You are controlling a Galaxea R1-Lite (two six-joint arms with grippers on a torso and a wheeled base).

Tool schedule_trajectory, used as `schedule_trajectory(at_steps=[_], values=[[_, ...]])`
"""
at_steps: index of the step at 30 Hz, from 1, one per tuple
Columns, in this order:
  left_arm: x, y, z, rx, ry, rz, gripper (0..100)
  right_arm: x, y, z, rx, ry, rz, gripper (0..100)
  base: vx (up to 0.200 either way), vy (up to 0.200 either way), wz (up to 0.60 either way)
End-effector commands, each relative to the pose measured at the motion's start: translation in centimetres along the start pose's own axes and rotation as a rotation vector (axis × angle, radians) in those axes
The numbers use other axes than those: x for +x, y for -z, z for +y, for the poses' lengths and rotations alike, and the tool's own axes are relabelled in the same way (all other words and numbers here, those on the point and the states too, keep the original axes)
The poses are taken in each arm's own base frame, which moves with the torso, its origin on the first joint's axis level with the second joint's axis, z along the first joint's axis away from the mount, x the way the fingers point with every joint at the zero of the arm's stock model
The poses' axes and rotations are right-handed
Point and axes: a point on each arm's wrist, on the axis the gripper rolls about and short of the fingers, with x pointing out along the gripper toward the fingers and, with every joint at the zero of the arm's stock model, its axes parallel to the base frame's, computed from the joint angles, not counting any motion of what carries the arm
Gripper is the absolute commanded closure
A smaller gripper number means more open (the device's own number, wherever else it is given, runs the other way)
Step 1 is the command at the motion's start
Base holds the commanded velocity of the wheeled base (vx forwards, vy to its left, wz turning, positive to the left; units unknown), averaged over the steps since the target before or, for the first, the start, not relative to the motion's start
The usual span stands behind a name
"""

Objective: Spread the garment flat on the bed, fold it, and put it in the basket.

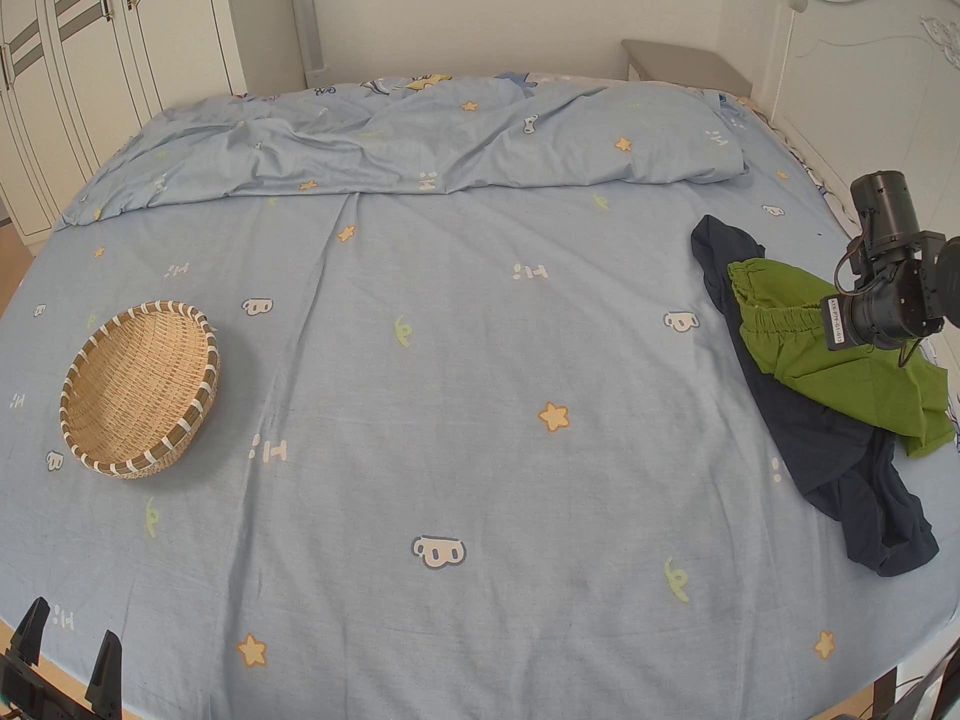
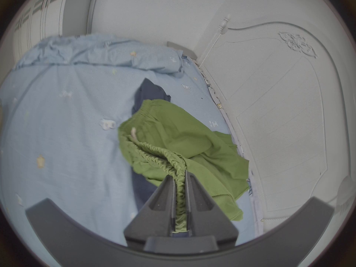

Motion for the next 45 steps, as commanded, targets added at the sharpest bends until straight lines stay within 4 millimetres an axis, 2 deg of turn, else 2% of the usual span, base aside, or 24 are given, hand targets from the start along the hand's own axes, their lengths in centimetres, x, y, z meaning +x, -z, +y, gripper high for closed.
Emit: schedule_trajectory(at_steps=[1, 2, 5, 7, 12, 13, 15, 17, 18, 19, 21, 25, 31, 41, 45], values=[[0.0, 0.5, 0.0, 0.0, 0.0, 0.0, 0, -5.5, -0.6, -1.1, 0.068, -0.094, -0.092, 100, 0.0, 0.0, 0.0], [0.0, 0.5, 0.0, 0.0, -0.002, 0.001, 0, -6.6, -0.3, -0.7, 0.077, -0.131, -0.068, 100, 0.0, 0.0, 0.0], [0.0, 0.5, 0.0, 0.0, 0.0, 0.001, 0, -7.7, -0.1, -0.1, 0.093, -0.192, -0.039, 100, 0.0, 0.0, 0.0], [0.0, 0.5, 0.0, 0.0, -0.002, 0.001, 0, -9.6, -0.2, 0.3, 0.138, -0.305, -0.014, 100, 0.0, 0.0, 0.0], [0.0, 0.5, 0.0, 0.0, -0.002, 0.001, 0, -13.1, -0.7, 1.5, 0.215, -0.466, 0.017, 100, 0.0, 0.0, 0.0], [0.0, 0.5, 0.0, 0.0, -0.002, 0.001, 0, -13.1, -0.7, 1.5, 0.215, -0.466, 0.017, 100, 0.0, 0.0, 0.0], [0.0, 0.5, 0.0, 0.0, 0.0, 0.001, 0, -15.6, -0.8, 2.8, 0.288, -0.552, 0.036, 100, 0.0, 0.0, 0.0], [0.0, 0.5, 0.0, 0.0, 0.0, 0.001, 0, -17.0, -1.0, 3.3, 0.333, -0.599, 0.041, 100, 0.0, 0.0, 0.0], [0.0, 0.5, 0.0, 0.0, 0.0, 0.001, 0, -17.0, -1.0, 3.3, 0.333, -0.599, 0.041, 100, 0.0, 0.0, 0.0], [0.0, 0.5, 0.0, 0.0, 0.0, 0.001, 0, -18.4, -0.8, 4.1, 0.345, -0.65, 0.048, 100, 0.0, 0.0, 0.0], [0.0, 0.5, 0.0, 0.0, -0.002, 0.001, 0, -19.4, -0.7, 5.0, 0.338, -0.692, 0.051, 100, 0.0, 0.0, 0.0], [0.0, 0.5, 0.0, 0.0, 0.0, 0.001, 0, -19.6, -0.5, 7.3, 0.306, -0.7, 0.06, 100, 0.0, 0.0, 0.0], [0.0, 0.5, 0.0, 0.0, 0.0, 0.001, 0, -18.8, -0.5, 9.5, 0.311, -0.609, 0.003, 100, 0.0, 0.0, 0.0], [0.0, 0.5, 0.0, 0.0, -0.002, 0.001, 0, -19.2, -0.4, 10.6, 0.309, -0.664, -0.008, 100, 0.0, 0.0, 0.0], [0.0, 0.5, 0.0, 0.0, -0.002, 0.001, 0, -21.5, -0.3, 10.0, 0.253, -0.9, 0.089, 100, 0.0, 0.0, 0.0]])
